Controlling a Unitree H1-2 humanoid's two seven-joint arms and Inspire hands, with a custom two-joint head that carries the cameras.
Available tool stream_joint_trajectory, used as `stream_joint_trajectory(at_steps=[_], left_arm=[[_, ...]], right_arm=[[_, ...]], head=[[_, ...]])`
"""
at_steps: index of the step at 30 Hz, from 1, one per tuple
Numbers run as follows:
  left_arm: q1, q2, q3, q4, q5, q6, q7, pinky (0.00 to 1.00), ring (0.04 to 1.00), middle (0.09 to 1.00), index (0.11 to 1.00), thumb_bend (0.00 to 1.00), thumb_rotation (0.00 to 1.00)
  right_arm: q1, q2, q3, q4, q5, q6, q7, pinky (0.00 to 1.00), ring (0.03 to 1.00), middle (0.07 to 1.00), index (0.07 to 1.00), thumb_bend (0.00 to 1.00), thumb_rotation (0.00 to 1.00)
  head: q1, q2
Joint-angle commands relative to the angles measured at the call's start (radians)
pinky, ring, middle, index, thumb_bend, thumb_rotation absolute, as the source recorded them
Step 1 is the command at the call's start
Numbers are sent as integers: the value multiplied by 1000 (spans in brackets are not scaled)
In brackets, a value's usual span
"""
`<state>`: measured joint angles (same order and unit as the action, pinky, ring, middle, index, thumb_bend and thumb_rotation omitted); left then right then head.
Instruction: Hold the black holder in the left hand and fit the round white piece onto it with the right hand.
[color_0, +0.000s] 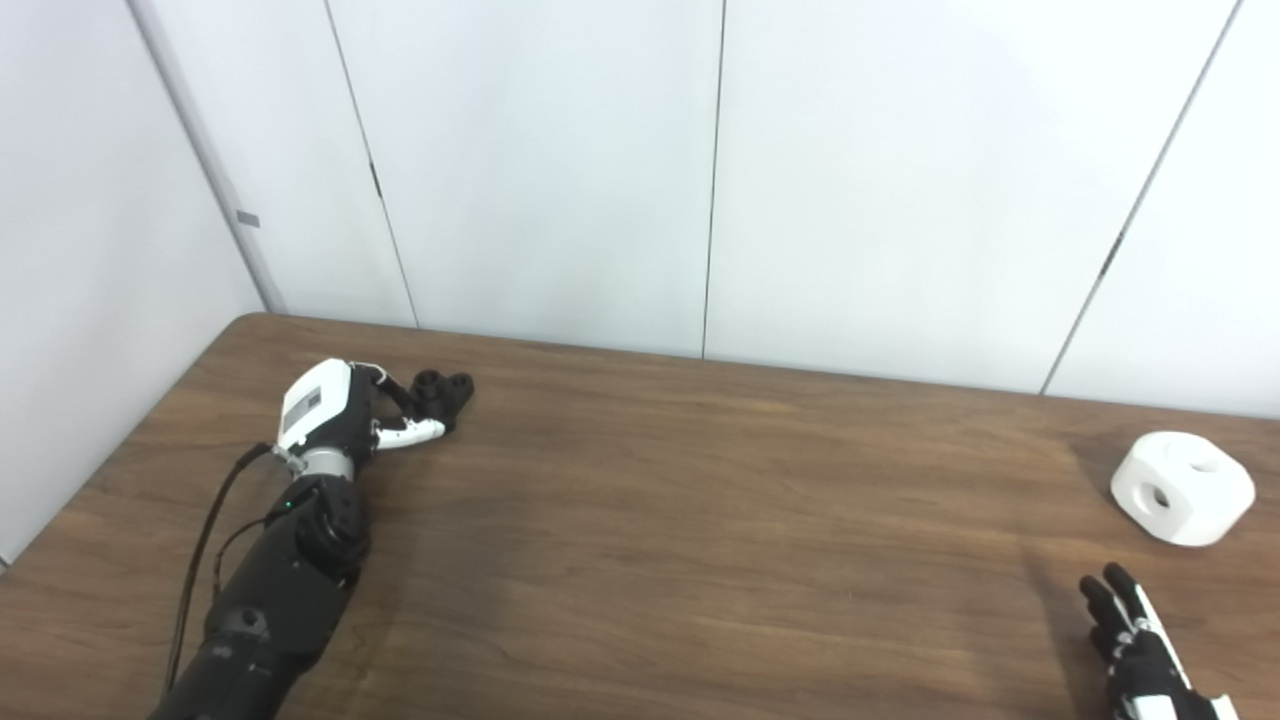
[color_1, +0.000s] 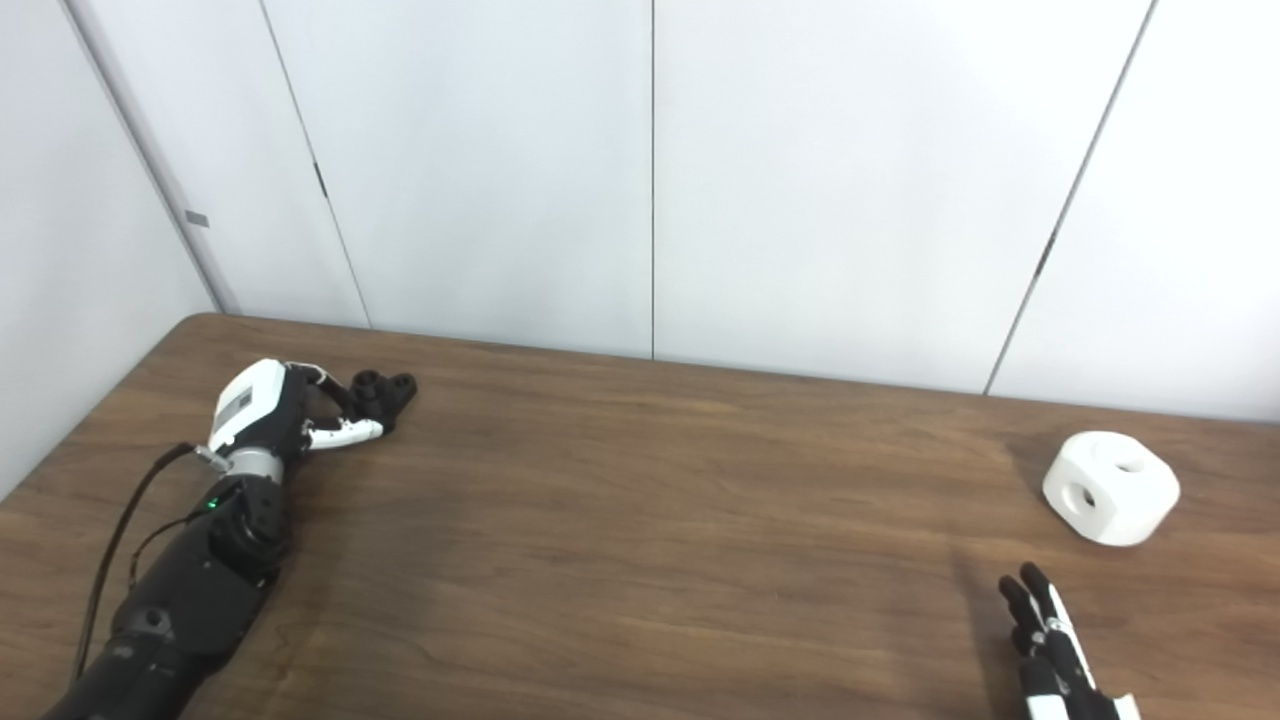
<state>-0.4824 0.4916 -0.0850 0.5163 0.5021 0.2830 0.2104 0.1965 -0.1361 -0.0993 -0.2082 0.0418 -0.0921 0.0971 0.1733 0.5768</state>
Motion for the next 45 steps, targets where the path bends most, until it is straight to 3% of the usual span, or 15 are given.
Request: stream_joint_trajectory(at_steps=[1, 13, 16, 34, 45], left_arm=[[1, 32, -18, -54, 21, -1, -30, 980, 905, 778, 482, 521, 47], [93, 34, -40, -352, 59, 126, -173, 1000, 919, 797, 486, 518, 51], [110, 30, -55, -426, 84, 141, -199, 964, 925, 807, 488, 517, 54], [243, -16, -111, -745, 124, 79, -322, 1000, 921, 817, 488, 518, 55], [322, -46, -157, -868, 145, 20, -404, 994, 928, 827, 488, 517, 61]], right_arm=[[14, 13, 8, 2, 3, -11, -9, 1000, 989, 946, 970, 632, 915], [11, 12, 18, 2, -20, -11, -24, 1000, 994, 944, 962, 638, 926], [9, 13, 19, 2, -13, -9, -25, 1000, 994, 945, 964, 635, 925], [-5, 17, 41, -15, -51, -3, -39, 1000, 1000, 953, 980, 623, 948], [-19, 29, 65, -58, -65, 60, -65, 1000, 998, 955, 983, 651, 943]], head=[[1, 2], [-4, 6], [-9, 16], [-68, 78], [-124, 136]])
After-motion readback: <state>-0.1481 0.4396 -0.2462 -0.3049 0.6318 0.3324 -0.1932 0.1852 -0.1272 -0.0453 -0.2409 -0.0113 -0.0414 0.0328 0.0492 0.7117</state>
